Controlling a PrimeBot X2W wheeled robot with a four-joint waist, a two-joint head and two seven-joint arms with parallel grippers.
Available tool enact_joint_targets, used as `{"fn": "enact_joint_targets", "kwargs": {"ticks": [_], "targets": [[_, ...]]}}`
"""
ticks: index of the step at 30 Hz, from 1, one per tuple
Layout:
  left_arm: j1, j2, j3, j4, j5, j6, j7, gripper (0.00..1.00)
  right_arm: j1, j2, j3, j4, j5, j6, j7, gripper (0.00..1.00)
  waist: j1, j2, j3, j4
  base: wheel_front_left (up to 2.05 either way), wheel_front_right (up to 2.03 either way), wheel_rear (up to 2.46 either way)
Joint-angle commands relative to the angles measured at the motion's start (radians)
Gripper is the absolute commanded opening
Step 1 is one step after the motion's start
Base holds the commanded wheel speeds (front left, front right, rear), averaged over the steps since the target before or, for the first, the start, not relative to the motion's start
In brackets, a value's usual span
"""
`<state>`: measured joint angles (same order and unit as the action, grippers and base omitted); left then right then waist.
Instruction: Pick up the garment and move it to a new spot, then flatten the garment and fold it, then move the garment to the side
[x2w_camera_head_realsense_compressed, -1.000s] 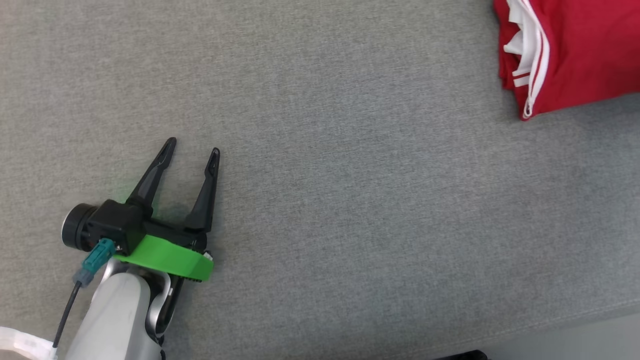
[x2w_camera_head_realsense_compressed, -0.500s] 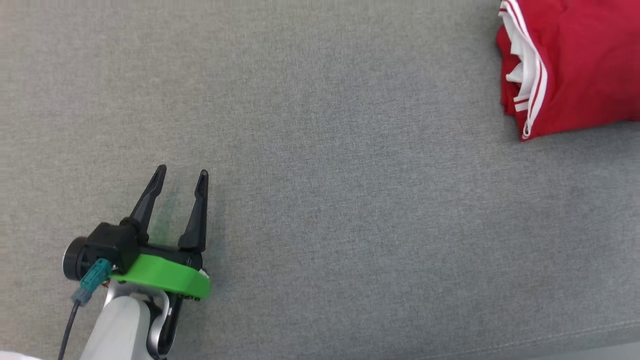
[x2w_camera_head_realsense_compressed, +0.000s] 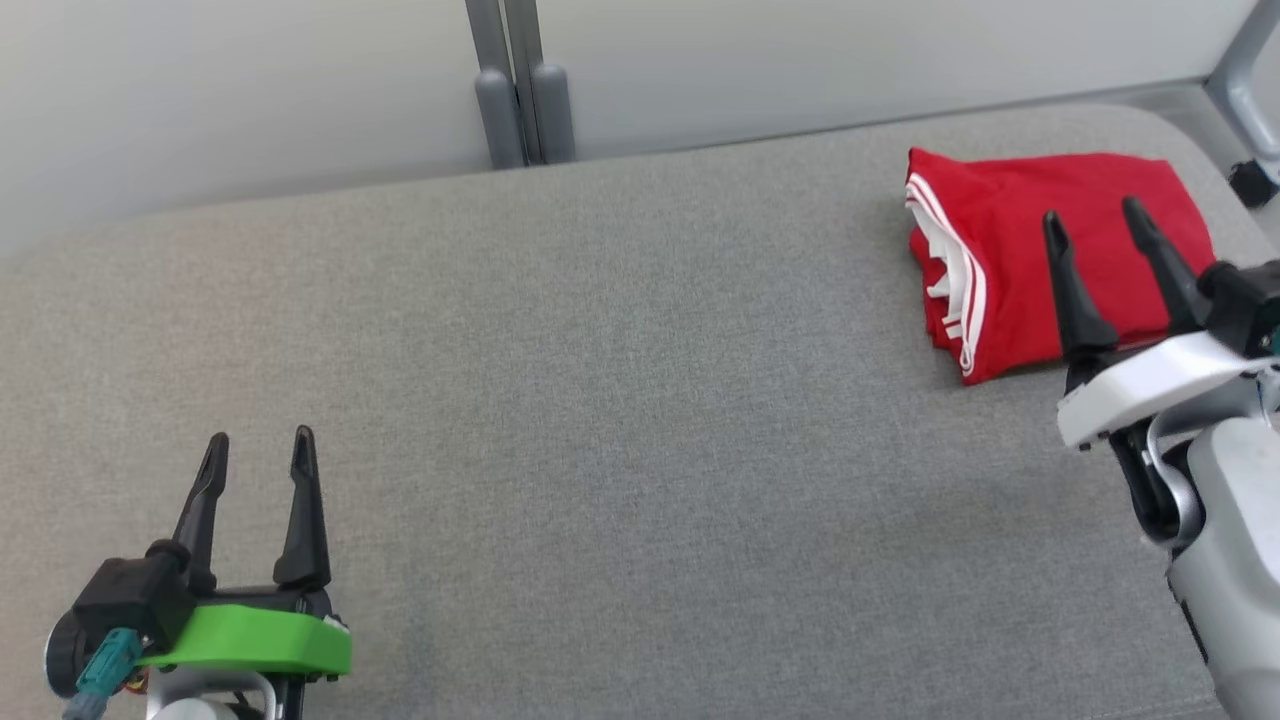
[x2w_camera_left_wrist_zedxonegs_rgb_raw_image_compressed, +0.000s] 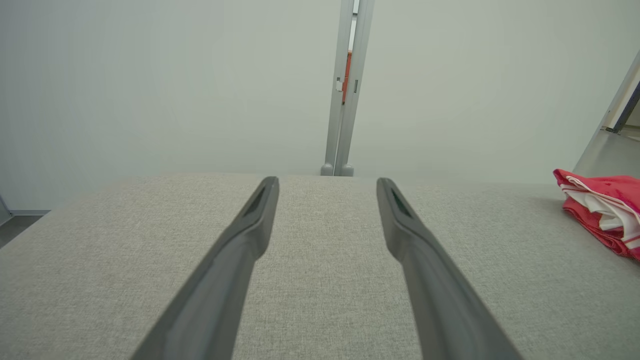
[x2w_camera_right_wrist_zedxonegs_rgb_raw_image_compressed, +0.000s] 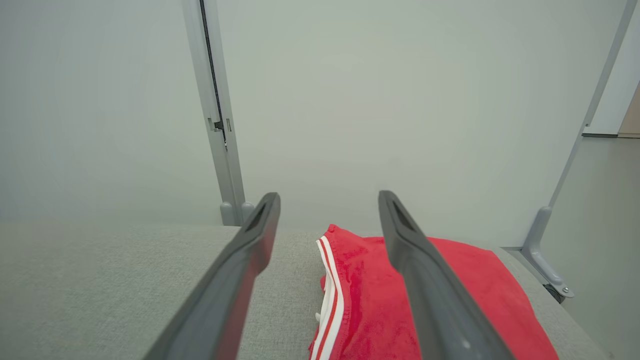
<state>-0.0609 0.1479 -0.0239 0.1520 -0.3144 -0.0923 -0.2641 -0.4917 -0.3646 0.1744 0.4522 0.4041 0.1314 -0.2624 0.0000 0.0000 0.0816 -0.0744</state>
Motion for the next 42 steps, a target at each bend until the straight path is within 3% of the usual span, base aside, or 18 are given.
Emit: {"fn": "enact_joint_targets", "kwargs": {"ticks": [1,5,14,37,38,42], "targets": [[0.027,0.002,0.015,0.001,-0.003,0.006,0.0,1.0,0.051,0.003,0.001,-0.036,0.007,-0.002,-0.003,1.0,0.0,0.0,-0.116,0.003,0.0,0.0,0.0],[0.046,0.002,0.038,0.017,0.01,0.004,0.0,1.0,0.163,0.027,-0.002,-0.111,0.034,-0.002,-0.002,1.0,0.0,0.0,-0.126,0.003,0.0,0.0,0.0],[0.049,-0.027,0.07,0.086,0.055,-0.011,0.0,1.0,0.289,0.071,-0.003,-0.13,0.073,-0.001,-0.003,1.0,0.0,0.0,-0.125,0.005,0.0,0.0,0.0],[0.007,-0.045,0.043,0.171,0.083,-0.04,0.0,1.0,0.262,0.112,-0.007,-0.091,-0.004,-0.001,-0.003,1.0,0.0,0.0,-0.124,0.001,0.0,0.0,0.0],[0.024,-0.043,0.045,0.174,0.077,-0.035,0.0,0.0,0.277,0.112,-0.007,-0.091,0.005,0.0,0.001,0.0,0.0,0.0,-0.124,0.001,0.0,0.0,0.0],[0.04,-0.049,0.048,0.201,0.057,-0.035,0.009,0.0,0.305,0.128,-0.007,-0.07,0.025,0.0,0.008,0.0,0.0,0.0,-0.123,0.001,0.0,0.0,0.0]]}}
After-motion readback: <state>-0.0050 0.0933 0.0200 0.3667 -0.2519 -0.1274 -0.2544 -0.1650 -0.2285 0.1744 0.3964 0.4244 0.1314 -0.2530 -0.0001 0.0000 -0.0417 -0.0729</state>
